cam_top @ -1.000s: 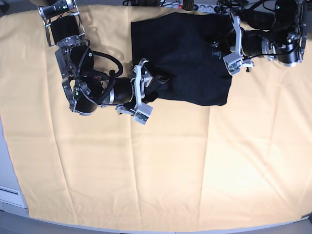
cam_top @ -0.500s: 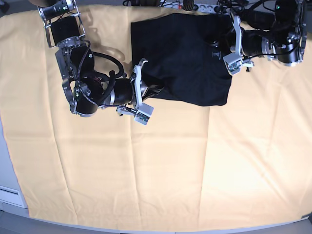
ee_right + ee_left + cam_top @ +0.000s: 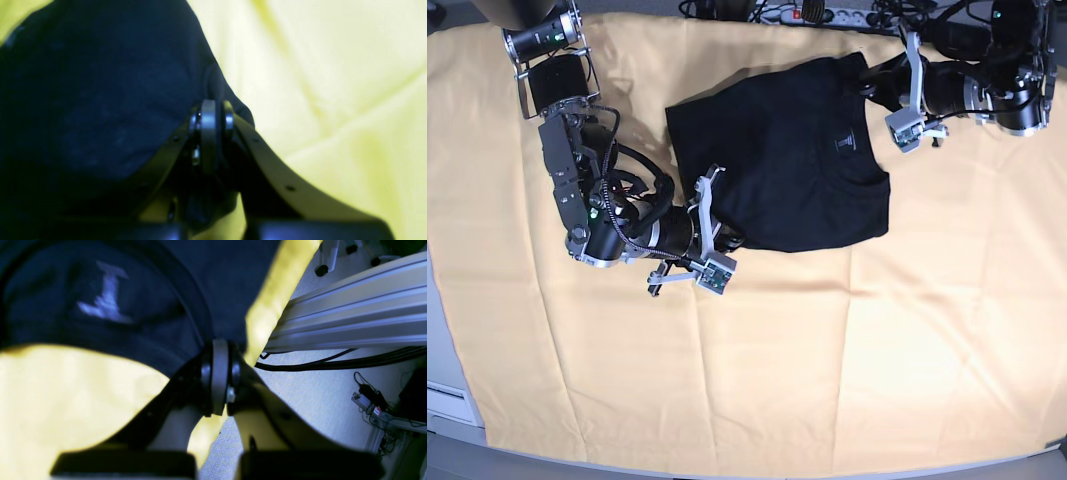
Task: Fold the T-shirt properly
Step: 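Flip the bundle over with the right gripper, left gripper holding its corner, then drag the folded shirt with the right gripper toward the cloth's edge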
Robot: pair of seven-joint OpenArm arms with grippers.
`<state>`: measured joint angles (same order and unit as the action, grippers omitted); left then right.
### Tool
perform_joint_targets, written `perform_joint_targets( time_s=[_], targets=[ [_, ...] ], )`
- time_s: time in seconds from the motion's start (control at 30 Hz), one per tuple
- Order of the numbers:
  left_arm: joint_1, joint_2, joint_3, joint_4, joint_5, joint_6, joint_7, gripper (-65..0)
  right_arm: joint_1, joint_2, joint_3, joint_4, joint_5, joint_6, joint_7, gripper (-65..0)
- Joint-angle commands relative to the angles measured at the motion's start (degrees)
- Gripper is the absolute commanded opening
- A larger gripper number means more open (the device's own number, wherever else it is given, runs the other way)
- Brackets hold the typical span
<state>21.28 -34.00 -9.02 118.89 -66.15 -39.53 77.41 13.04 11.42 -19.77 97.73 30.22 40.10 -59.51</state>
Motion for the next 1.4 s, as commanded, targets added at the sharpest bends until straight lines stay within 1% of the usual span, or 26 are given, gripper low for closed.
perform_joint_targets(
  time_s=[0.0, 0.13, 0.23, 0.3, 0.4, 0.5, 0.6, 0.7, 0.8, 1.0, 1.03, 1.1, 1.13, 1.17, 1.23, 1.27, 1.3, 1.33, 1.37],
  targets=[
    [-0.2, -0.8, -0.4, 0.9, -1.1, -0.5, -0.6, -65.0, 1.4, 0.2, 0.4, 0.7, -1.4, -0.1, 1.8, -65.0],
    [-0.2, -0.8, -0.4, 0.9, -1.1, -0.5, -0.6, -65.0, 1.4, 0.2, 1.7, 0.7, -7.1, -4.4, 2.4, -65.0],
    [-0.2, -0.8, -0.4, 0.9, -1.2, -0.5, -0.6, -65.0, 1.4, 0.2, 4.6, 0.7, -9.7, -8.2, 2.3, -65.0],
    [-0.2, -0.8, -0.4, 0.9, -1.2, -0.5, -0.6, -65.0, 1.4, 0.2, 7.7, 0.7, -10.0, -10.8, 2.0, -65.0],
    [-0.2, -0.8, -0.4, 0.9, -1.2, -0.5, -0.6, -65.0, 1.4, 0.2, 13.4, 0.7, -9.9, -15.2, 0.2, -65.0],
    [-0.2, -0.8, -0.4, 0.9, -1.2, -0.5, -0.6, -65.0, 1.3, 0.2, 18.7, 0.7, -9.9, -18.0, -1.8, -65.0],
    [-0.2, -0.8, -0.4, 0.9, -1.4, -0.5, -0.6, -65.0, 0.1, 0.2, 23.3, 0.7, -9.9, -19.7, -1.8, -65.0],
    [-0.2, -0.7, -0.4, 0.9, -1.4, -0.5, -0.6, -65.0, -2.2, 0.2, 27.0, 0.7, -10.4, -19.9, -2.4, -65.0],
    [-0.2, -0.8, -0.4, 0.9, -1.4, -0.5, -0.7, -65.0, -5.3, 0.2, 30.1, 0.7, -10.9, -22.4, -2.5, -65.0],
    [-0.2, -0.8, -0.4, 0.9, -1.4, -0.5, -1.1, -65.0, -9.7, 0.2, 34.7, 0.8, -11.0, -25.4, -3.1, -65.0],
    [-0.2, -0.8, -0.4, 0.9, -1.4, -0.5, -1.1, -65.0, -9.7, 0.2, 35.5, 0.8, -11.0, -25.5, -3.2, -65.0],
    [-0.2, -0.8, -0.4, 0.9, -1.4, -0.5, -1.1, -65.0, -9.6, 0.2, 36.9, 1.0, -10.5, -24.2, -3.2, -65.0],
    [-0.2, -0.8, -0.4, 0.9, -1.4, -0.5, -1.0, -65.0, -9.5, 0.2, 37.7, 1.3, -10.0, -23.8, -3.3, -63.8],
    [-0.2, -0.8, -0.4, 0.9, -1.4, -0.5, -1.0, -65.0, -9.6, 0.2, 38.4, 1.7, -9.0, -23.4, -3.6, -58.8],
    [-0.2, -0.8, -0.4, 0.9, -1.4, -0.5, -1.1, -65.0, -9.6, 0.2, 39.8, 2.3, -7.9, -23.4, -4.4, -46.7],
    [-0.2, -0.8, -0.4, 0.9, -1.4, -0.5, -1.1, -65.0, -9.6, 0.2, 40.5, 2.4, -7.5, -23.3, -4.5, -42.0],
    [-0.2, -0.8, -0.4, 0.9, -1.4, -0.5, -1.1, -65.0, -9.6, 0.2, 41.0, 2.4, -7.1, -22.8, -4.6, -39.0],
    [-0.2, -0.8, -0.4, 0.9, -1.4, -0.5, -1.3, -65.0, -9.6, 0.2, 41.6, 2.4, -5.8, -21.5, -4.6, -37.5],
    [-0.2, -0.8, -0.4, 0.9, -1.4, -0.5, -2.0, -65.0, -9.6, 0.2, 42.2, 2.4, -3.5, -19.7, -4.7, -37.3]
  ],
)
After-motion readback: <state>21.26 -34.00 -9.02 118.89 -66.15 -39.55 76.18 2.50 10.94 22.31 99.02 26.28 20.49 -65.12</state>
